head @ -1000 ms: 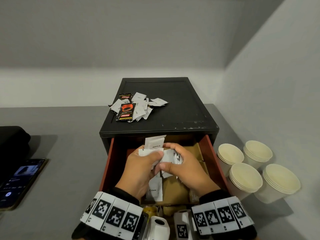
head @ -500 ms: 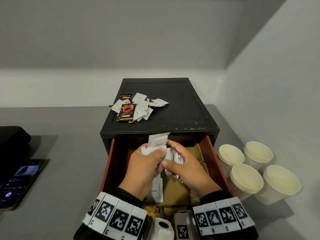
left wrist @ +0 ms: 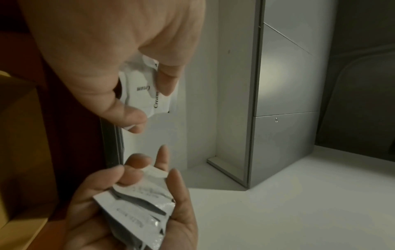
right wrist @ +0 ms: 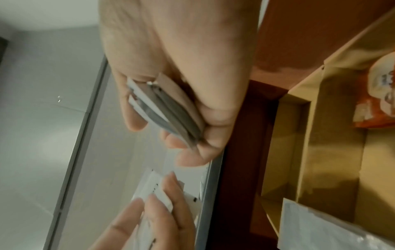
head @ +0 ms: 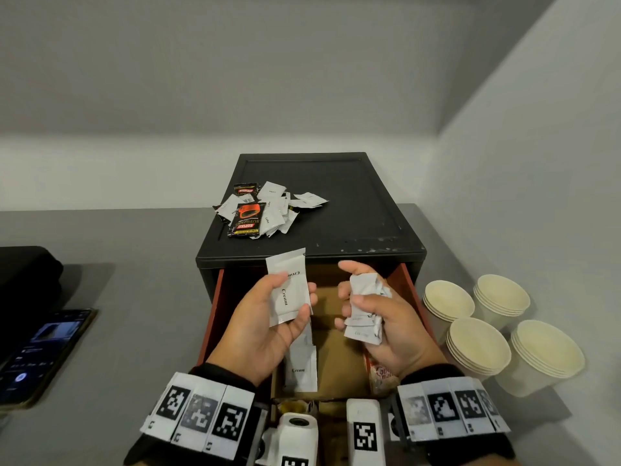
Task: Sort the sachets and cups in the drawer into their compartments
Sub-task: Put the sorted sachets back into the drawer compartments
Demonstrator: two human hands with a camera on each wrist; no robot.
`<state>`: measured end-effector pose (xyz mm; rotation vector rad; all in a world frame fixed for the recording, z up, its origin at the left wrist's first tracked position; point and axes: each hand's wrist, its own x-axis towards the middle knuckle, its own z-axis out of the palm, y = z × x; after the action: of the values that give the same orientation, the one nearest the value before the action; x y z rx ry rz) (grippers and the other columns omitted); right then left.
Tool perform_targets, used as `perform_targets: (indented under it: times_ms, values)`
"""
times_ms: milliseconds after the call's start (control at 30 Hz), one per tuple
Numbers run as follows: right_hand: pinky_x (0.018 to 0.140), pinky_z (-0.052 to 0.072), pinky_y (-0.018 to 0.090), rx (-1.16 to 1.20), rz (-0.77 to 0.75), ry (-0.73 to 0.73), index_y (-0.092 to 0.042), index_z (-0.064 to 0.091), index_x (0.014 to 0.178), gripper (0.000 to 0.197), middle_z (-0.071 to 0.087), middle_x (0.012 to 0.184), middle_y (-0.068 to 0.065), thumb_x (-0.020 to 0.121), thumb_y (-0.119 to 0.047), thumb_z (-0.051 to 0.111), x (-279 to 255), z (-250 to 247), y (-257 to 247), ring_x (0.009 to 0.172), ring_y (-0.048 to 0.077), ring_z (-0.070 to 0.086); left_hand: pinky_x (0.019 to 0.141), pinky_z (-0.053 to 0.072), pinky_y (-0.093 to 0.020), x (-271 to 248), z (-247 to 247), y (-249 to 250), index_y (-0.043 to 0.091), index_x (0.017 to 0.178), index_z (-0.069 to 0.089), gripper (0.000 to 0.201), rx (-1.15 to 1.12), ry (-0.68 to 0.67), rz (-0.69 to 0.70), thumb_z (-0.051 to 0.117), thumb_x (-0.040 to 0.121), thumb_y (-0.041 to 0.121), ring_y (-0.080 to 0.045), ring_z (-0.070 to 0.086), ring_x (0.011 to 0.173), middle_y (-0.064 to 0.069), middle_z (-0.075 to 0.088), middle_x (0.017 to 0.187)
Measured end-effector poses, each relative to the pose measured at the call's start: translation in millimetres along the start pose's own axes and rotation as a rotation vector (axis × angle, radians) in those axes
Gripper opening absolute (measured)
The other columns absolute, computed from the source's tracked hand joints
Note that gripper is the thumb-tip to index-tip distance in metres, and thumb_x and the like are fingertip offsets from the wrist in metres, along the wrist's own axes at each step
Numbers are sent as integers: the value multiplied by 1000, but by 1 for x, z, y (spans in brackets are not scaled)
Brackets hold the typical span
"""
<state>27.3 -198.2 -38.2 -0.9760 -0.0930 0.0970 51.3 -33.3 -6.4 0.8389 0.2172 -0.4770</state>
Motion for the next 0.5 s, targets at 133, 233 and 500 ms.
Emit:
perform_targets:
  times_ms: [133, 233, 500]
  values:
    - [55, 49, 31, 159, -15, 14, -13, 62, 94, 37, 56, 78, 10, 58, -11, 71, 1, -3, 0, 59, 16, 52, 50, 52, -20, 1, -2, -3, 10, 111, 60, 42, 19, -20, -5, 51, 90, 45, -18, 62, 71, -14, 67, 84]
    - [53, 49, 31, 229, -9, 33, -11, 63, 93, 57, 57, 76, 11, 43, -24, 86, 2, -7, 1, 57, 17, 53, 49, 52, -19, 3, -3, -5, 10, 110, 62, 62, 31, -28, -32, 48, 81, 63, -15, 61, 65, -11, 66, 77]
    - [51, 48, 27, 183, 41, 106, -12, 62, 108, 43, 57, 80, 11, 66, -20, 69, 2, -3, 0, 57, 15, 53, 46, 49, -14, 1, -3, -7, 9, 98, 60, 15, 115, 26, -29, 64, 84, 7, -16, 64, 64, -12, 69, 80]
